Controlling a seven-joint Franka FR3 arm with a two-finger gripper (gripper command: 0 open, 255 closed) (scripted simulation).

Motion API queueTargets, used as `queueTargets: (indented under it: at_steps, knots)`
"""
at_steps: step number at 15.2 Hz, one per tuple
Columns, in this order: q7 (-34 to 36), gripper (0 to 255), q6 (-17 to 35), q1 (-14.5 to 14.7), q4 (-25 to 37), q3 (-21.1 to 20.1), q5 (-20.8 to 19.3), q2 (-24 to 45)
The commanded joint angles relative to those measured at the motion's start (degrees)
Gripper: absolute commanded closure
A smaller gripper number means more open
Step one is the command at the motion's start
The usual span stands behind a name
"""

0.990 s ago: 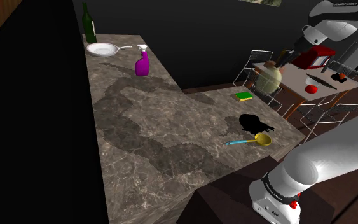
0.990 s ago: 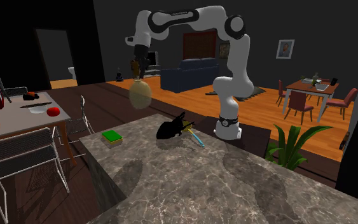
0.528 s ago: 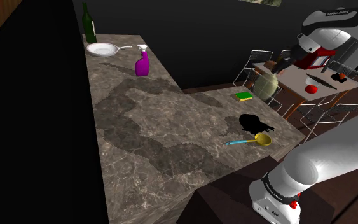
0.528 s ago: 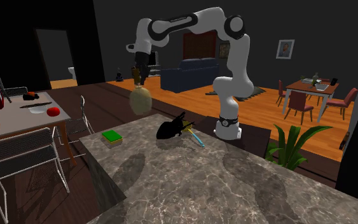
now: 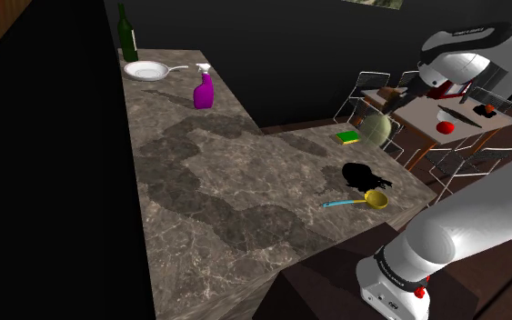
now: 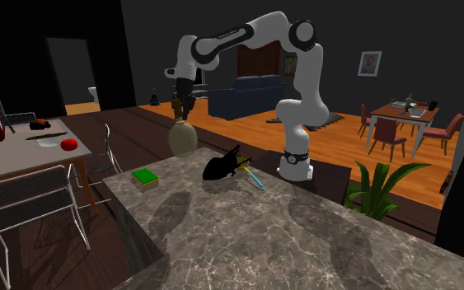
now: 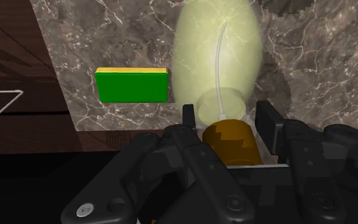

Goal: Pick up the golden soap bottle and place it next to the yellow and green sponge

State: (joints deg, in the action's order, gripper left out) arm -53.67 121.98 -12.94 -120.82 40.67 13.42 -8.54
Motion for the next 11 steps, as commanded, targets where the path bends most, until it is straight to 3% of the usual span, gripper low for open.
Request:
queueTargets:
  at_steps: [1,11]
  knots:
    - [-0.8,255,1.4,0.1,-1.1,0.2,0.6,0.5]
    - [-5.5,255,8.0,0.6,-5.6,1.3,5.2,4.2]
